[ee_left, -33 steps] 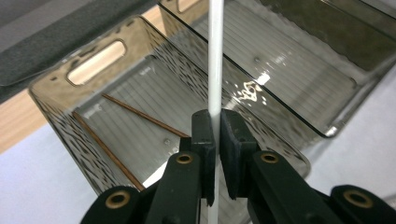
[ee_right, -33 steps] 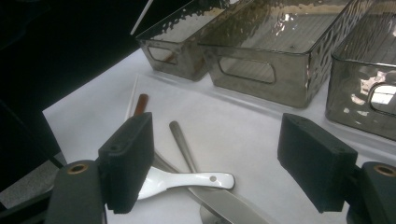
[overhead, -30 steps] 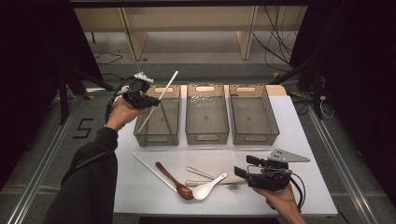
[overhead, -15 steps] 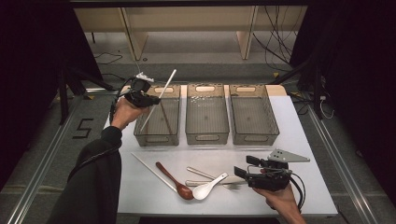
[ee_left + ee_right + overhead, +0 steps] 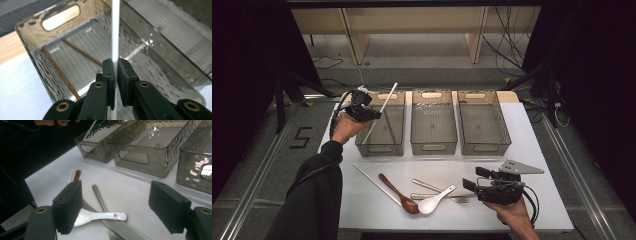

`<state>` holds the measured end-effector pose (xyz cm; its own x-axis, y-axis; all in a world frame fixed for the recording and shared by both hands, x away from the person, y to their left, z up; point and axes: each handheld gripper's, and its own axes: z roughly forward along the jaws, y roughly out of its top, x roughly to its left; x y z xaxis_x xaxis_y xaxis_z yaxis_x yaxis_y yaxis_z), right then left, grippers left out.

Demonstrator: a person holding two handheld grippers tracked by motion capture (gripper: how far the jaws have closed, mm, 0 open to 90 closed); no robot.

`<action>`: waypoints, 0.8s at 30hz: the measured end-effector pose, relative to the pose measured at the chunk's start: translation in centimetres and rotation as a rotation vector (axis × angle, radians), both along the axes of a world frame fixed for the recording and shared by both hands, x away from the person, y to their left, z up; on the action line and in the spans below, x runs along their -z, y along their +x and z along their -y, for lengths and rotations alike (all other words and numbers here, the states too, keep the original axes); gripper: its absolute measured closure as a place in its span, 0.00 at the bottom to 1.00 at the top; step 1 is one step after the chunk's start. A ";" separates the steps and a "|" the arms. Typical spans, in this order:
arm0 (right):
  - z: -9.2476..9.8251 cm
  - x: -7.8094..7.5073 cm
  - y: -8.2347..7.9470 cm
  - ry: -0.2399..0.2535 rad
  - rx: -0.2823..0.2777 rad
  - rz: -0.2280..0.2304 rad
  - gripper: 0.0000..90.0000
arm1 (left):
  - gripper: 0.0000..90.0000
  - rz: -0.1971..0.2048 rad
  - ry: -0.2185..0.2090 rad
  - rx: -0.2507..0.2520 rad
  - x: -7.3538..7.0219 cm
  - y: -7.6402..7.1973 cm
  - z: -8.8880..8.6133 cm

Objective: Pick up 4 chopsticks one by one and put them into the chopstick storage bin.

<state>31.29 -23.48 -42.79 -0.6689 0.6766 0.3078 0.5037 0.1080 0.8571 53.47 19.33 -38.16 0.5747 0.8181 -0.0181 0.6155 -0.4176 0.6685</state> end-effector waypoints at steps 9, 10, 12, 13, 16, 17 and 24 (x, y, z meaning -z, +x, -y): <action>0.1 0.0 0.0 0.002 -0.001 -0.002 0.31 | 0.92 -0.033 0.019 -0.008 1.0 0.0 -0.2; 0.0 0.0 0.0 0.002 -0.001 -0.002 0.31 | 0.92 -0.036 0.019 -0.011 1.0 0.0 -0.2; 0.0 0.0 0.0 0.002 -0.002 -0.002 0.31 | 0.88 -0.032 0.021 -0.009 1.0 -0.1 -0.2; 0.0 0.0 0.0 0.001 -0.003 -0.002 0.31 | 0.86 -0.032 0.019 -0.007 0.9 -0.2 -0.2; 0.0 0.0 0.0 0.002 -0.003 -0.003 0.31 | 0.80 -0.032 0.024 0.008 0.4 -0.5 -0.3; 0.1 0.0 0.0 0.002 -0.003 -0.002 0.31 | 0.78 -0.028 0.026 0.019 0.2 -0.7 -0.3; 0.1 -0.1 -0.1 0.002 -0.001 -0.001 0.31 | 0.54 -0.028 0.035 0.072 -1.4 -2.7 -0.2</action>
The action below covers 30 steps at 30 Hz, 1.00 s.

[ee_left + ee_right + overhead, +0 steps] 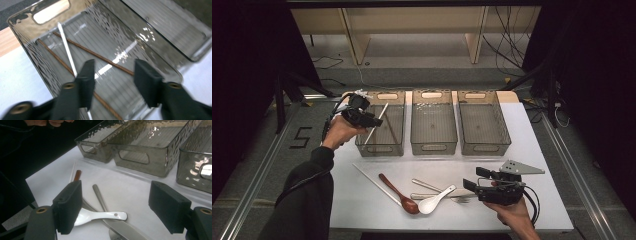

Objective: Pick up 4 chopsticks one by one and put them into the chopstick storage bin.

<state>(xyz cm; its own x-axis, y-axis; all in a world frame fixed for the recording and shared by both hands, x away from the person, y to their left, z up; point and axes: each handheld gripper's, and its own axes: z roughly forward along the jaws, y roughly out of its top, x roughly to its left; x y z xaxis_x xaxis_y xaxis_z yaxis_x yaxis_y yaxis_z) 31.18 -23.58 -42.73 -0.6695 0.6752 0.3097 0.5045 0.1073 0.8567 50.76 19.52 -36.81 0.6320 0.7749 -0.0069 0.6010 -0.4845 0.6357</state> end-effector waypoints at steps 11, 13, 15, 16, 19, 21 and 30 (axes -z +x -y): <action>0.0 0.0 0.0 0.002 0.002 -0.003 0.31 | 0.35 -0.036 0.072 0.187 -0.6 -4.6 0.4; 0.0 0.0 -0.1 0.001 0.002 -0.003 0.31 | 0.34 -0.044 0.104 0.233 -0.5 -5.4 0.6; -0.1 0.0 -0.1 0.001 0.001 -0.003 0.31 | 0.33 -0.050 0.132 0.277 -0.3 -6.2 0.8; -0.1 0.0 -0.1 0.001 0.001 -0.003 0.31 | 0.33 -0.049 0.144 0.297 -0.2 -6.6 1.0; -0.1 0.0 -0.1 -0.001 0.001 -0.002 0.31 | 0.32 -0.057 0.177 0.353 0.4 -7.7 1.3; 0.0 0.0 -0.1 0.001 0.001 0.001 0.31 | 0.31 -0.068 0.204 0.388 0.8 -8.3 1.5; 0.0 0.0 -0.1 -0.002 0.002 0.001 0.31 | 0.28 -0.114 0.257 0.496 3.2 -10.0 1.8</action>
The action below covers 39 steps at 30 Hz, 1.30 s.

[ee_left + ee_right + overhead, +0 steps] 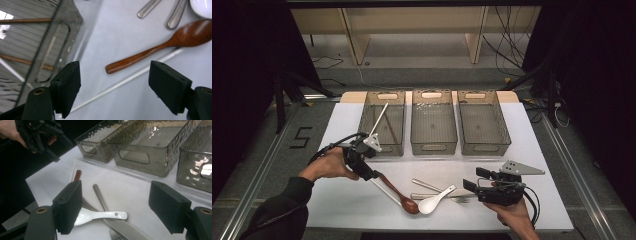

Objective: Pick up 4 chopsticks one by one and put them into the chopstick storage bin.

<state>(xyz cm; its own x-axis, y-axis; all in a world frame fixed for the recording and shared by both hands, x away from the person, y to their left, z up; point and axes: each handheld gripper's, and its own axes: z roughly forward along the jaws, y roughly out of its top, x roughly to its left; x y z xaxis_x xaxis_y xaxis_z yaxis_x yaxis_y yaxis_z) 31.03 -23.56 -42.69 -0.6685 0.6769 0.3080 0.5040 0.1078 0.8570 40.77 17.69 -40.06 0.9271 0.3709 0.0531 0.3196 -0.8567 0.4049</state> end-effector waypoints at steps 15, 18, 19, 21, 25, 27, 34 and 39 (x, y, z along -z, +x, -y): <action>0.0 0.0 -0.1 0.000 0.001 -0.001 0.31 | 0.30 -0.044 0.126 0.101 3.1 -0.9 0.4; 0.0 0.0 -0.1 0.001 0.002 -0.002 0.31 | 0.33 -0.050 0.152 0.125 3.6 -0.9 0.4; 0.0 0.0 -0.1 0.001 0.002 -0.002 0.31 | 0.34 -0.054 0.153 0.131 3.7 -0.8 0.5; 0.0 0.0 -0.1 0.000 0.001 -0.001 0.31 | 0.36 -0.045 0.160 0.140 4.0 -0.8 0.5; 0.0 0.0 -0.1 0.000 0.001 0.000 0.31 | 0.38 -0.048 0.179 0.161 4.6 -0.6 0.6; 0.0 0.0 -0.1 -0.001 0.001 0.000 0.31 | 0.40 -0.054 0.184 0.175 4.8 -0.4 0.7; 0.0 0.0 -0.1 0.000 0.000 0.000 0.31 | 0.45 -0.058 0.199 0.191 5.2 0.1 0.7; 0.0 0.0 -0.1 0.000 0.000 -0.001 0.31 | 0.47 -0.077 0.204 0.193 5.5 0.4 0.8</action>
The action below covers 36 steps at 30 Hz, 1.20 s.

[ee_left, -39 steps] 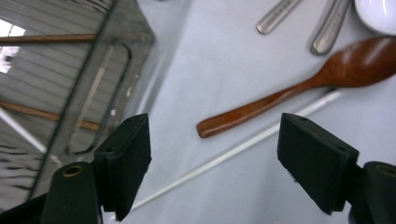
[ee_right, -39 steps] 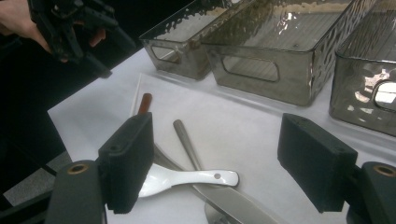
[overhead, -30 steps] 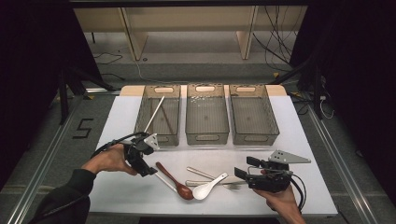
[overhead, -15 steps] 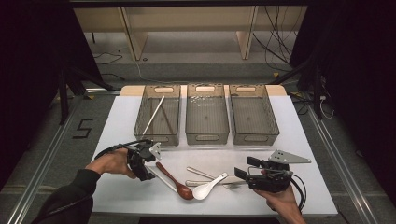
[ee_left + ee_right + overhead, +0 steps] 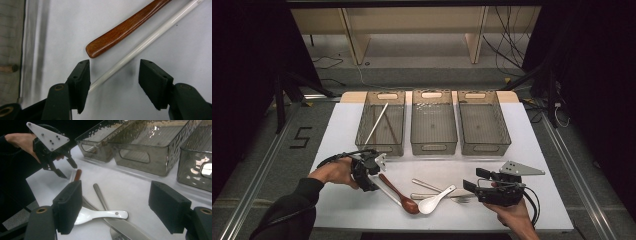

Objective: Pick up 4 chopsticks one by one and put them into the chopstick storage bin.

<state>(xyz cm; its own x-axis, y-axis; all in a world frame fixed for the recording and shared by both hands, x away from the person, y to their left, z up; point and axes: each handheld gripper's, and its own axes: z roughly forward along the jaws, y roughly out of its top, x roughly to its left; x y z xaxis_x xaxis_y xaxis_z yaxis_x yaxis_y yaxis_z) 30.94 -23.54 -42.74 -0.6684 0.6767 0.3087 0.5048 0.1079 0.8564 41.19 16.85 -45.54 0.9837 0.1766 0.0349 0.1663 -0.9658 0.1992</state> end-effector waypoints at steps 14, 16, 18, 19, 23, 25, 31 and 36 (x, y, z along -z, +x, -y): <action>0.0 0.1 0.0 -0.001 -0.003 -0.006 0.31 | 0.57 -0.046 0.059 0.017 0.6 0.5 0.0; 0.0 0.1 0.0 -0.001 -0.003 -0.007 0.31 | 0.59 -0.044 0.071 0.023 0.6 0.2 0.1; 0.0 0.1 0.0 -0.002 -0.003 -0.007 0.31 | 0.63 -0.046 0.086 0.037 0.5 0.1 0.1; 0.0 0.1 0.0 -0.001 -0.003 -0.007 0.31 | 0.64 -0.044 0.083 0.035 0.6 -0.1 0.1; 0.0 0.1 0.0 -0.001 -0.004 -0.006 0.31 | 0.70 -0.051 0.114 0.068 0.5 -0.5 0.1; 0.0 0.1 0.0 -0.001 -0.003 -0.006 0.31 | 0.73 -0.050 0.128 0.084 0.5 -0.8 0.0; 0.0 0.1 0.0 -0.003 -0.004 -0.009 0.31 | 0.80 -0.049 0.138 0.115 0.5 -1.5 -0.3; -0.1 0.1 0.0 -0.006 -0.005 -0.011 0.31 | 0.87 -0.053 0.148 0.139 0.5 -1.8 -0.3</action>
<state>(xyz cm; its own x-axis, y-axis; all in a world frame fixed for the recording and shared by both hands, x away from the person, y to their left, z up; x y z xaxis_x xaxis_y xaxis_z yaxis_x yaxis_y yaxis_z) 30.98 -23.48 -42.83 -0.6681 0.6755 0.3121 0.5138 0.1153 0.8501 39.42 17.16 -46.09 0.9994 0.0359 -0.0020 0.0359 -0.9982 0.0484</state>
